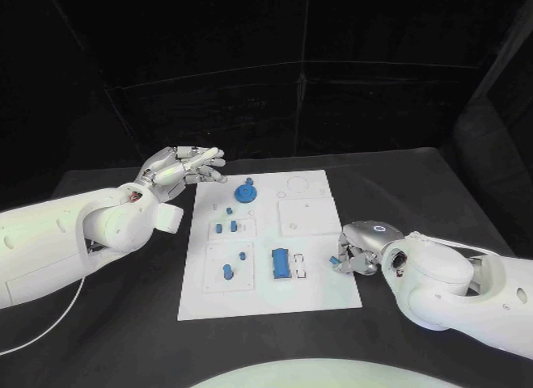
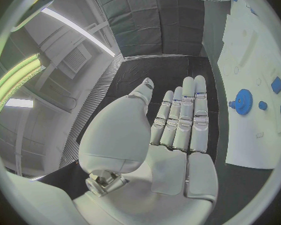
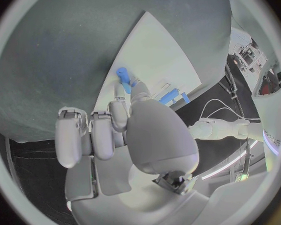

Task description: Assemble the parts on the task board

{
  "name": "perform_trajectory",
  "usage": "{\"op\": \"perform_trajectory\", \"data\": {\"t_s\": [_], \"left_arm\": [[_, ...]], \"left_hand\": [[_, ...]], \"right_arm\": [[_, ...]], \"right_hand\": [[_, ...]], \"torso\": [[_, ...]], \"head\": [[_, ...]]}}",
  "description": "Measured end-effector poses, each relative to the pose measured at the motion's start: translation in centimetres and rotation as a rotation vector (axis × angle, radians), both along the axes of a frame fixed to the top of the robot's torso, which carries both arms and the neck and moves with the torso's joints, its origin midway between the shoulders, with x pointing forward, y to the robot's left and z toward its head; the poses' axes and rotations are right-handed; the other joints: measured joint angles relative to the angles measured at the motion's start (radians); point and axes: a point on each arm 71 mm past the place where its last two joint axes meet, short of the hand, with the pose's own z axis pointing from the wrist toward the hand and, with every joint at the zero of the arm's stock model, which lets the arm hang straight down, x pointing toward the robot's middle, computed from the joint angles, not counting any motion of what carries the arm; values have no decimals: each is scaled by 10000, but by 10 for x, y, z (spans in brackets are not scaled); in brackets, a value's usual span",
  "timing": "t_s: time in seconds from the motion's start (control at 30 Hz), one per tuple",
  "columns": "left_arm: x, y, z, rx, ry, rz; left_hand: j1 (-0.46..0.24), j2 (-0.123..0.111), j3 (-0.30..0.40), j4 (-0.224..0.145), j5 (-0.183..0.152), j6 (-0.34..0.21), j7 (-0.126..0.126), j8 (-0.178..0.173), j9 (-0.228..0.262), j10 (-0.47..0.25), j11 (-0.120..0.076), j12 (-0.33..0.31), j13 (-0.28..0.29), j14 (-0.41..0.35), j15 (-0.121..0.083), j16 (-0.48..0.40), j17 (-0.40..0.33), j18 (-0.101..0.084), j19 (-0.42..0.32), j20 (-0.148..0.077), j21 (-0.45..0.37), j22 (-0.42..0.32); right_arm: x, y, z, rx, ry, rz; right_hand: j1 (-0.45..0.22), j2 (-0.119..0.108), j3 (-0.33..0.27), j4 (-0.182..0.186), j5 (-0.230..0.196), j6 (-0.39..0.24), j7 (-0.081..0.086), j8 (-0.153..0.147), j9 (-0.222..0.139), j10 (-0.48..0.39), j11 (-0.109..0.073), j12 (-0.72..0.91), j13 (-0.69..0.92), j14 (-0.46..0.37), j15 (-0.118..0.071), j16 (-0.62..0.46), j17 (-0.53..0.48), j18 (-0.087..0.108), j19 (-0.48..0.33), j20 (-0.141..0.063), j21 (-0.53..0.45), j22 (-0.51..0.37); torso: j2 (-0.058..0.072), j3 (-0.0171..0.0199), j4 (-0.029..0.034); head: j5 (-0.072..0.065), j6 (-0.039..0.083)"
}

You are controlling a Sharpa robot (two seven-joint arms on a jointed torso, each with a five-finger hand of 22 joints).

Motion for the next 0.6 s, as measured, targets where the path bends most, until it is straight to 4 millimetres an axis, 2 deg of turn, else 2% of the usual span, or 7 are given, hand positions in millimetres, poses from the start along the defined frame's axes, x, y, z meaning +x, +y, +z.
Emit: {"op": "perform_trajectory", "data": {"t_s": [0.23, 0.6], "left_arm": [[0, 0, 0, 2, 6, -5], [0, 0, 0, 7, 14, -1]], "left_hand": [[0, 0, 0, 0, 0, 0, 0, 0, 0, 0, 0, 0, 0, 0, 0, 0, 1, 0, 0, 0, 0, 1], [0, 0, 0, 0, 0, 0, 0, 0, 0, 0, 0, 0, 0, 0, 0, 0, 1, 0, 0, 0, 0, 1]], "right_arm": [[-3, -2, -1, 757, 310, -544], [-11, 6, 0, 2351, 594, -1118]], "right_hand": [[5, -6, 360, 65, 609, -23, 11, -124, 51, -17, 18, -3, 4, -1, 2, 0, 0, 0, 0, 0, 0, 0], [-41, 41, 544, 240, 615, -8, -42, -128, 104, 12, 36, 26, 82, -2, 6, 0, 7, -1, 0, 1, 41, 0]], "torso": [[2, -1, 1], [7, -6, 3]], "head": [[3, 8], [42, -20]]}}
